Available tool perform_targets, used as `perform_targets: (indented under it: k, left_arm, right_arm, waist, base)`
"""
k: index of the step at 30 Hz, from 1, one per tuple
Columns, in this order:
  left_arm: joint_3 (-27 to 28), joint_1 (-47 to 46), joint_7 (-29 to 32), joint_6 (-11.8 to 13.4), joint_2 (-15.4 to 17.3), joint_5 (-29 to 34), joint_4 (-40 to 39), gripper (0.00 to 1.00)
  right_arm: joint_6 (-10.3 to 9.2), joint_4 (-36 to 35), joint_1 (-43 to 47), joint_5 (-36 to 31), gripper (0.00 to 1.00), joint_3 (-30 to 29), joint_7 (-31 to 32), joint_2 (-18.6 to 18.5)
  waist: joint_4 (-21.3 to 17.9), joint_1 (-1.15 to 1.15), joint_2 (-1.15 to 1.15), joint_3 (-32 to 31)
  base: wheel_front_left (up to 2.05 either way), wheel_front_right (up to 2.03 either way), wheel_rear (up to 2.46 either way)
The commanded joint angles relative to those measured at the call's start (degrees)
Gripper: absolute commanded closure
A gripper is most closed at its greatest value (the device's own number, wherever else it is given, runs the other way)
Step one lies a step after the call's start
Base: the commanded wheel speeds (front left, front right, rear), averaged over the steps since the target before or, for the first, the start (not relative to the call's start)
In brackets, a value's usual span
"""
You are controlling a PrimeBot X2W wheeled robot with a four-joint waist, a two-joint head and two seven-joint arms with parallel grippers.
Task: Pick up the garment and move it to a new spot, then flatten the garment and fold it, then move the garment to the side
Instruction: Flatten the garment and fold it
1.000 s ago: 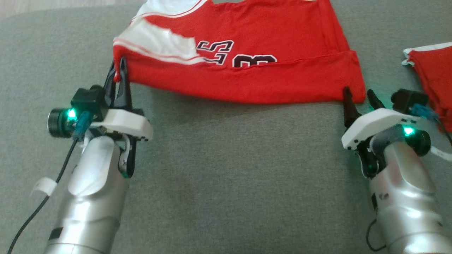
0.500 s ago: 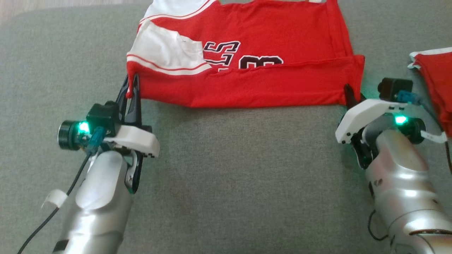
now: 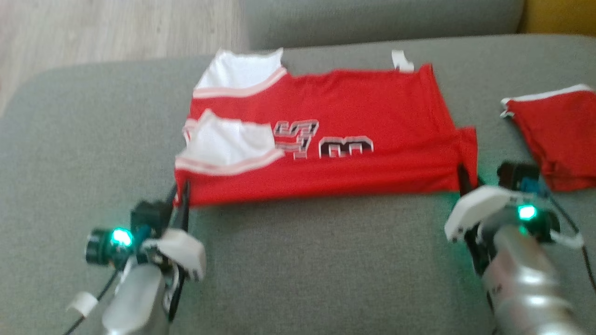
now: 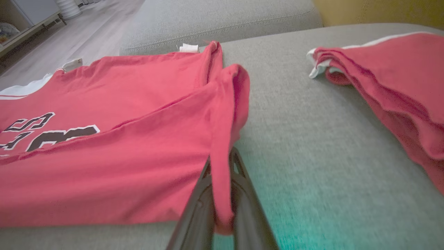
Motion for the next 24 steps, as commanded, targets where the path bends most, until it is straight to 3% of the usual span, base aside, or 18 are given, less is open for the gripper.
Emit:
perform_targets:
  k: [1, 10, 22, 23, 24]
  left_arm:
    - [1.1, 1.0, 0.8, -0.4, 2.4, -0.2, -1.3, 1.00]
    - [-0.6, 9.5, 3.3, -0.6, 3.2, -0.8, -4.9, 1.00]
    - [-0.9, 17.2, 5.4, 2.4, 2.6, -2.2, -15.1, 1.00]
    - [-0.9, 17.2, 5.4, 2.6, 2.5, -2.2, -15.4, 1.00]
    - [-0.9, 17.3, 5.4, 2.8, 2.3, -2.3, -15.6, 0.83]
  right_arm:
    - [-0.05, -1.7, 1.3, 0.7, 1.00, 1.6, 0.0, 0.5]
    - [-0.05, -6.7, 9.6, 4.6, 1.00, 3.6, 3.5, 0.5]
    - [-0.05, -23.1, 22.7, 9.1, 1.00, 3.6, 8.0, 0.5]
    - [-0.05, -24.6, 23.3, 9.1, 0.62, 3.6, 8.0, 0.5]
    - [-0.05, -26.0, 23.8, 9.4, 0.00, 3.5, 7.8, 0.5]
  waist:
    - [-0.3, 0.01, 0.00, -3.0]
    - [-0.7, 0.01, 0.00, -7.4]
    - [-0.1, 0.01, 0.00, -8.3]
    - [-0.2, 0.01, 0.00, -8.2]
    - [-0.2, 0.01, 0.00, -8.1]
  base:
    - [0.00, 0.00, 0.00]
    - [0.00, 0.00, 0.00]
    - [0.00, 0.00, 0.00]
    - [0.00, 0.00, 0.00]
    - [0.00, 0.00, 0.00]
